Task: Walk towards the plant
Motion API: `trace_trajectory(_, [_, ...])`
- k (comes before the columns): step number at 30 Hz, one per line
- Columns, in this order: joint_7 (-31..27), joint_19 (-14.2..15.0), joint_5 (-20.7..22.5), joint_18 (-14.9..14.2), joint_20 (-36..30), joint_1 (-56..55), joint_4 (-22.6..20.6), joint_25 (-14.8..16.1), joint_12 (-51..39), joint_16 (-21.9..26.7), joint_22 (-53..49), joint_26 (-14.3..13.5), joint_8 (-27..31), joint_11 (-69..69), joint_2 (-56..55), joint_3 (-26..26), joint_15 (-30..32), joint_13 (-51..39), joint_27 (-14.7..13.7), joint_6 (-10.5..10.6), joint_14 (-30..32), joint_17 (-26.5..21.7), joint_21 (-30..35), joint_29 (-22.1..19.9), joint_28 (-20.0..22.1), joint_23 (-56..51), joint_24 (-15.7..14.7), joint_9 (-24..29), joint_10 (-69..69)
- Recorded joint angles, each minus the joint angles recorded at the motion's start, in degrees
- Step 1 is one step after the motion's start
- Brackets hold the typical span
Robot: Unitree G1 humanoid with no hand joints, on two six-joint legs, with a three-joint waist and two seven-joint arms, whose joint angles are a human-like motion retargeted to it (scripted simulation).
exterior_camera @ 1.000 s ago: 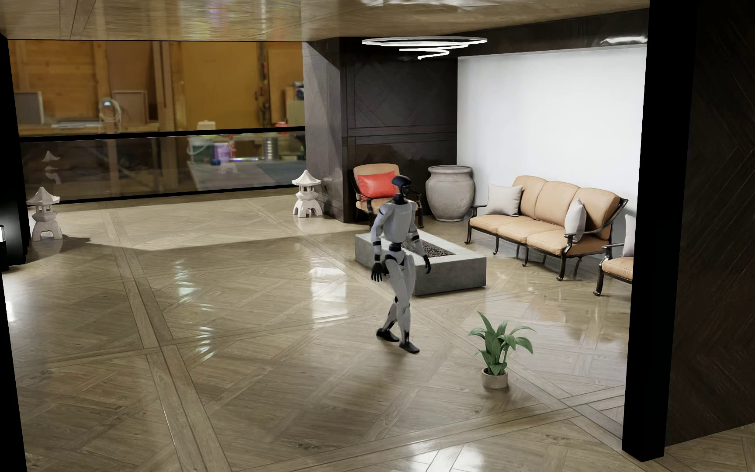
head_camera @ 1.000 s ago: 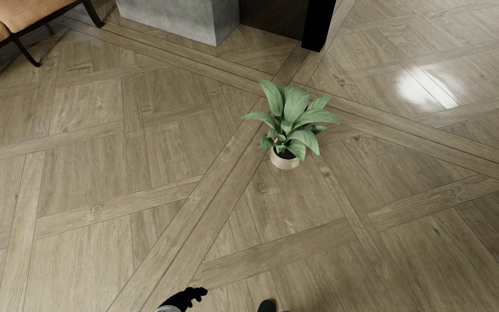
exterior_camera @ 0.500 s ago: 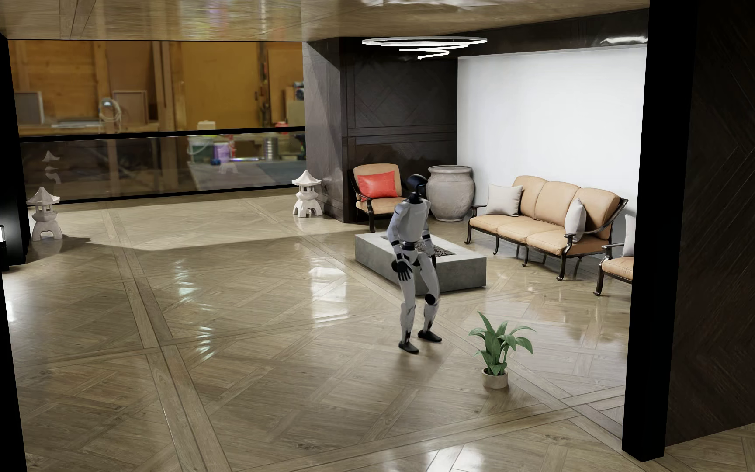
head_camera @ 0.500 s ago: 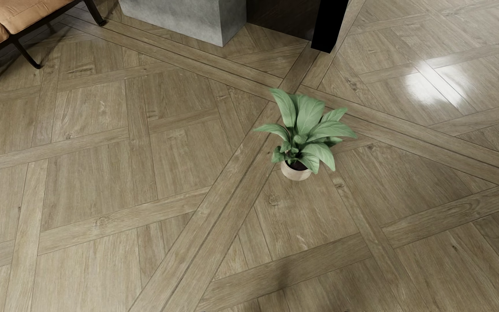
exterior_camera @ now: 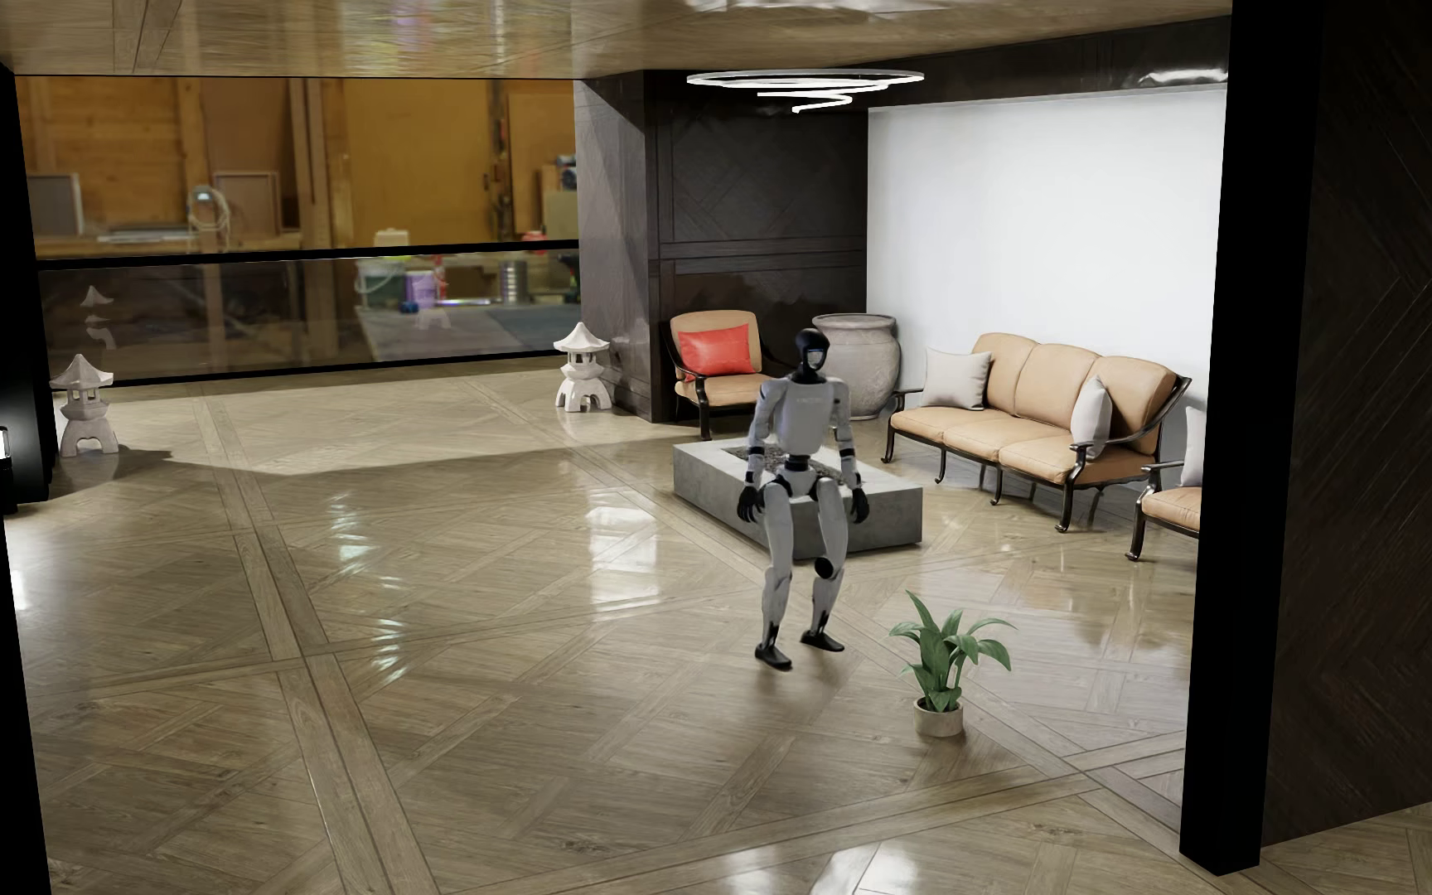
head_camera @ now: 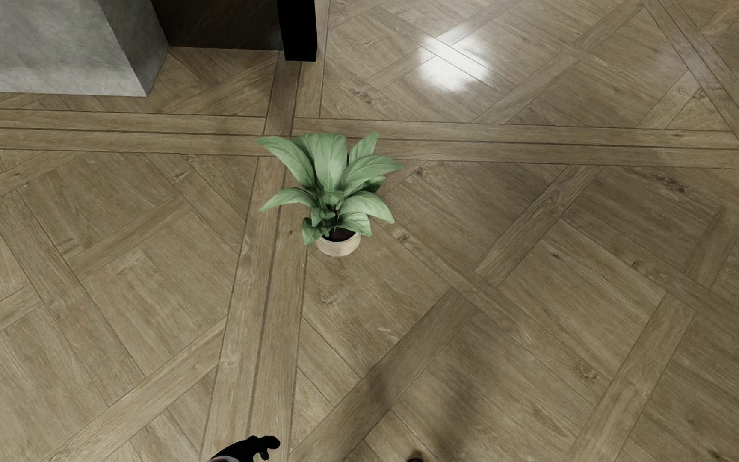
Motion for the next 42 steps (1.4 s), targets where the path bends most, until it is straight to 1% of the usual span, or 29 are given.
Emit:
trace_trajectory(1, [1.69, 1.99, -0.42, 0.14, -1.17, -0.09, 0.65, -0.26, -1.36, 1.01, 0.96, 0.06, -1.25, -0.11, -0.95, 0.04, -0.02, 0.21, -0.21, -0.25, -0.22, 0.17, -0.4, 0.02, -0.55, -0.09, 0.13, -0.03, 0.37])
trace_trajectory(2, [3.23, 3.14, -1.09, 0.26, -2.57, -0.05, 1.24, -0.92, -2.77, 2.04, 2.02, 0.1, -3.19, 0.09, -1.6, 0.13, 0.11, 0.39, -0.39, -0.44, -0.36, 0.09, -0.51, 0.29, -1.13, 0.08, 0.32, -0.07, 0.53])
trace_trajectory(3, [4.61, 2.84, -2.43, 0.36, -4.03, 0.1, 1.72, -1.66, -4.16, 2.96, 3.02, 0.14, -6.22, 0.81, -2.11, 0.28, 0.29, 0.53, -0.49, -0.58, -0.42, -0.18, -0.56, 0.74, -1.6, 0.49, 0.52, -0.13, 0.58])
trace_trajectory(4, [5.76, 1.27, -4.44, 0.44, -5.35, 0.27, 2.06, -2.19, -5.46, 3.67, 3.81, 0.22, -9.73, 2.36, -2.52, 0.45, 0.36, 0.64, -0.51, -0.69, -0.44, -0.57, -0.71, 1.17, -1.85, 1.0, 0.71, -0.17, 0.69])
trace_trajectory(5, [6.55, 0.44, -6.33, 0.5, -6.3, 0.33, 2.25, -2.47, -6.57, 4.08, 4.22, 0.34, -11.83, 4.46, -2.82, 0.56, -0.11, 0.75, -0.52, -0.75, -0.55, -1.07, -0.95, 1.44, -1.72, 1.48, 0.79, -0.19, 1.0])
trace_trajectory(6, [7.04, 0.18, -7.96, 0.53, -6.7, 0.33, 2.33, -2.67, -7.41, 4.2, 4.2, 0.44, -12.42, 6.69, -3.0, 0.63, -0.64, 0.9, -0.5, -0.77, -0.65, -1.61, -1.16, 1.57, -1.1, 1.9, 0.57, -0.19, 1.33])
trace_trajectory(8, [7.33, -0.14, -9.93, 0.46, -6.18, 0.35, 2.36, -2.95, -8.22, 3.73, 3.2, 0.19, -10.17, 9.84, -2.76, 0.75, -1.76, 1.23, -0.27, -0.67, -0.73, -2.51, -1.58, 1.93, 1.06, 2.46, -0.8, -0.19, 1.85])
trace_trajectory(11, [6.72, -0.04, -12.02, -0.13, -6.13, 0.45, 2.44, -4.18, -8.13, 2.61, 0.81, -1.48, -7.03, 9.4, 0.15, 1.29, -3.34, 1.64, 0.22, -0.49, -0.44, -3.14, -1.48, 2.76, 2.94, 2.41, -2.42, -0.32, 2.12])
trace_trajectory(13, [6.17, -0.17, -12.82, -0.77, -6.8, 0.62, 2.68, -4.61, -7.1, 2.18, -1.03, -2.61, -6.28, 6.71, 2.72, 1.76, -2.42, 1.44, -0.14, -0.48, -0.01, -3.06, -0.8, 3.34, 3.24, 2.06, -2.58, -0.5, 1.97])
trace_trajectory(14, [5.96, -0.15, -12.77, -1.14, -6.96, 0.73, 2.88, -4.64, -6.27, 1.99, -1.81, -2.98, -6.34, 4.79, 4.23, 2.01, -0.75, 1.1, -0.47, -0.52, 0.22, -2.93, -0.37, 3.76, 3.36, 1.81, -2.73, -0.63, 1.79])
trace_trajectory(15, [5.9, 2.41, -13.07, -1.59, -6.86, 0.98, 3.11, -4.98, -5.22, 1.71, -2.39, -3.12, -7.22, 2.59, 5.53, 2.29, 0.9, 0.65, -0.72, -0.62, 0.57, -2.89, 0.16, 4.0, 3.55, 1.52, -3.04, -0.79, 1.51])
trace_trajectory(16, [5.93, 3.41, -13.1, -2.11, -6.47, 1.33, 3.41, -5.76, -3.99, 1.31, -2.66, -2.99, -8.24, 0.84, 6.63, 2.59, 1.13, 0.16, -0.75, -0.79, 0.97, -2.88, 0.72, 3.76, 3.84, 1.19, -3.45, -0.93, 1.14])
trace_trajectory(18, [6.02, 1.98, -12.53, -3.39, -4.71, 1.94, 4.56, -6.35, -1.36, 0.18, -1.87, -1.76, -10.97, -1.62, 8.52, 3.05, -0.98, -0.94, -0.72, -1.23, 2.05, -2.12, 1.24, 2.6, 4.71, 0.35, -4.54, -1.06, 0.68])
trace_trajectory(20, [5.52, -0.01, -10.16, -4.89, -2.13, 1.74, 6.94, -4.98, 1.28, -1.22, 0.27, 0.71, -12.21, -3.71, 9.76, 3.14, -1.43, -2.46, -1.5, -1.31, 3.34, -0.63, 1.95, 1.96, 5.37, -0.02, -5.98, -1.05, 0.74])
trace_trajectory(22, [4.0, -1.97, -7.16, -6.4, -2.51, 0.53, 9.92, -5.79, 2.74, -2.45, 3.46, 2.54, -13.31, -4.74, 10.19, 3.0, -1.68, -2.74, -2.42, -0.9, 4.59, -0.61, 3.8, 1.67, 4.15, -1.22, -5.88, -0.91, 1.29])
trace_trajectory(24, [1.38, -3.9, -4.17, -7.63, -5.71, -1.77, 12.94, -6.21, 3.54, -2.69, 5.45, 2.35, -15.1, -4.99, 10.0, 2.78, -2.07, -3.22, -2.81, -0.22, 5.93, -0.25, 5.02, 0.98, 1.24, -1.87, -4.86, -0.46, 2.41])
trace_trajectory(25, [-0.39, -4.77, -2.86, -8.2, -5.99, -3.24, 14.21, -5.46, 3.91, -2.76, 5.38, 2.12, -16.27, -4.87, 9.76, 2.7, -2.35, -3.52, -2.79, 0.2, 6.56, 0.15, 5.13, 0.58, 2.12, -1.54, -5.43, -0.14, 3.09])
trace_trajectory(26, [-2.26, -5.53, -1.81, -8.63, -5.77, -4.78, 15.18, -4.43, 4.18, -2.75, 4.79, 1.96, -17.59, -4.57, 9.45, 2.69, -2.72, -3.82, -2.53, 0.68, 7.17, 0.48, 5.18, 0.3, 4.46, -0.78, -5.95, 0.21, 3.69])
trace_trajectory(27, [-3.95, -6.2, -1.08, -8.05, -5.91, -6.31, 15.74, -3.61, 4.19, -2.6, 3.97, 1.97, -18.93, -4.2, 9.13, 2.8, -3.13, -4.07, -2.11, 1.19, 7.67, 0.47, 5.52, 0.27, 6.36, 0.23, -5.71, 0.56, 4.35])
trace_trajectory(29, [-4.88, -7.28, -0.58, -2.21, -6.61, -8.96, 16.05, -3.59, 3.49, -2.24, 1.95, 2.61, -21.46, -3.75, 8.81, 3.29, -3.72, -4.76, -1.11, 2.23, 7.97, -0.65, 7.6, 0.9, 6.18, 2.53, -3.91, 1.15, 6.26])
trace_trajectory(30, [-5.17, -7.73, -0.71, -1.65, -6.8, -10.27, 15.15, -3.94, 2.93, -2.19, 0.98, 3.02, -22.56, -3.65, 8.8, 3.62, -3.86, -5.2, -0.67, 2.67, 6.33, -1.48, 8.79, 1.47, 5.43, 3.66, -2.85, 1.36, 8.37])
trace_trajectory(32, [-7.51, -8.04, -1.63, -2.43, -7.72, -12.78, 10.75, -4.04, 1.67, -2.24, -0.04, 3.26, -24.41, -3.35, 8.59, 4.16, -4.19, -5.84, 0.0, 3.25, 2.49, -2.97, 9.91, 2.63, 4.5, 4.74, -0.93, 1.57, 14.22])
trace_trajectory(34, [-7.58, -8.14, -2.5, -3.12, -8.37, -13.43, 5.91, -3.64, 1.35, -2.06, -1.08, 2.86, -25.92, -3.07, 8.24, 4.27, -4.35, -6.75, -0.15, 3.73, -1.02, -3.79, 10.0, 2.08, 3.63, 3.88, 0.24, 1.43, 17.74])
trace_trajectory(35, [-8.34, -8.17, -2.75, -3.66, -8.07, -12.9, 3.03, -3.25, 1.78, -2.06, -1.7, 2.46, -26.46, -3.33, 8.33, 4.27, -4.3, -7.46, -0.47, 3.91, -1.39, -3.93, 10.05, 1.22, 3.29, 3.16, 0.08, 1.22, 17.75])
trace_trajectory(36, [-9.94, -8.19, -2.81, -2.02, -7.39, -11.69, 0.02, -2.67, 2.39, -2.21, -2.05, 1.95, -26.79, -3.77, 8.57, 4.21, -4.2, -8.04, -0.94, 4.04, -0.24, -4.06, 10.14, 0.45, 2.98, 2.4, -0.79, 0.95, 16.4])
trace_trajectory(37, [-9.61, -8.17, -2.71, 1.59, -6.7, -9.58, -1.1, -2.09, 3.14, -2.49, -2.08, 1.41, -26.94, -4.42, 8.95, 4.02, -3.92, -8.67, -1.32, 4.16, -0.84, -4.18, 10.32, -0.02, 2.58, 1.71, -2.03, 0.6, 12.96])
trace_trajectory(38, [-8.84, -8.1, -2.54, 2.64, -6.52, -7.04, -1.54, -1.61, 3.81, -2.82, -1.73, 1.0, -26.77, -5.0, 9.38, 3.84, -3.55, -9.31, -1.53, 4.25, -1.78, -4.22, 10.44, -0.36, 1.97, 1.1, -3.08, 0.25, 8.85])
trace_trajectory(40, [-7.74, -7.83, -2.83, 2.25, -8.43, -3.75, -2.39, -0.58, 3.61, -3.57, 0.56, 0.75, -25.95, -5.17, 9.72, 3.55, -3.18, -9.67, -1.92, 3.98, -0.3, -3.84, 9.57, -1.79, 0.52, -0.28, -3.88, -0.2, 3.47])
trace_trajectory(42, [-7.03, -7.76, -3.77, 1.79, -11.65, -2.56, -3.23, 0.06, 1.89, -3.71, 3.22, 0.99, -25.51, -3.99, 9.25, 3.16, -3.55, -9.05, -2.33, 3.26, 0.62, -2.77, 9.07, -2.97, -0.28, -1.31, -3.63, -0.46, 1.42])
